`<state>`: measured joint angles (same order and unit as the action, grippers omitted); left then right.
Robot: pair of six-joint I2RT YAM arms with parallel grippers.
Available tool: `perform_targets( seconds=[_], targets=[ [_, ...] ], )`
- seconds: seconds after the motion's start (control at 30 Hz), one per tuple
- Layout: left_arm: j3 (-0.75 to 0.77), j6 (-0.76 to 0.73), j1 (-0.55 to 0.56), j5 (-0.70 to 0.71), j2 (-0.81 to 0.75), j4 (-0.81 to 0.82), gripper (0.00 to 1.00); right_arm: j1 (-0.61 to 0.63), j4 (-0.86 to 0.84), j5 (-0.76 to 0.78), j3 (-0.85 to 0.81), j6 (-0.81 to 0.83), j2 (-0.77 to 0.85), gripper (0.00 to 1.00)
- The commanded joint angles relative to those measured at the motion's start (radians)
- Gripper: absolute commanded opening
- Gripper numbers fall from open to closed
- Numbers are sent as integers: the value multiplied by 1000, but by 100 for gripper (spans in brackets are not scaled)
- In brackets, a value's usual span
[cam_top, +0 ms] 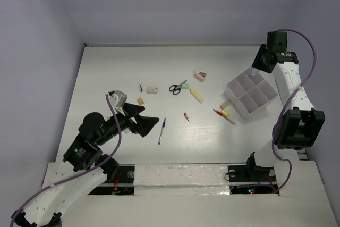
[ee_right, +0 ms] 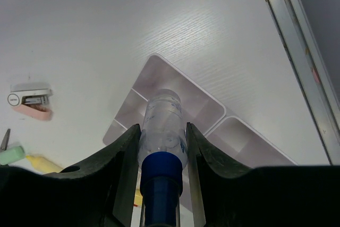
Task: Sort the stationery into containers
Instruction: Place the stationery in the storage box, then pick up the stapler from the center of the board.
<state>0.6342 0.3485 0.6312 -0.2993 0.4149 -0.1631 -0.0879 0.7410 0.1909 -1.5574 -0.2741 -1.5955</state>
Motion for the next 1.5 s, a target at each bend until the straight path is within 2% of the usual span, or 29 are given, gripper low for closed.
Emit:
perform_targets(
  seconds=[0.0,0.4,0.5,0.6,0.77,0.97,1.1,1.23,1.37,1.4,1.47],
  targets=[
    [-1,-13,15,-4,4,30,99,-7,1,25,-61,21,-20,0],
    [1,-14,24,-3,13,28,99,-7,-2,54,-43,21,-76,0],
    [1,-14,24,-3,15,28,99,-7,11,51,-53,19,-95,4],
    [1,-13,24,-1,16,27,99,-7,14,53,-53,21,-103,15],
    [2,-13,24,3,22,23,99,-7,17,50,-67,27,-100,45],
    [2,-13,24,8,27,23,99,-7,38,55,-127,46,-84,67],
    [2,-11,24,14,35,20,99,-7,52,41,-162,55,-67,69],
    [4,-11,24,25,35,19,99,39,-3,-47,-144,70,-14,69],
    [5,-11,24,34,42,17,99,164,-60,-102,-138,73,-24,70],
    [5,-9,24,35,50,16,99,228,-78,-102,-142,73,-40,70],
    [5,-9,24,38,56,14,99,284,-92,-90,-167,72,-104,76]
  ],
)
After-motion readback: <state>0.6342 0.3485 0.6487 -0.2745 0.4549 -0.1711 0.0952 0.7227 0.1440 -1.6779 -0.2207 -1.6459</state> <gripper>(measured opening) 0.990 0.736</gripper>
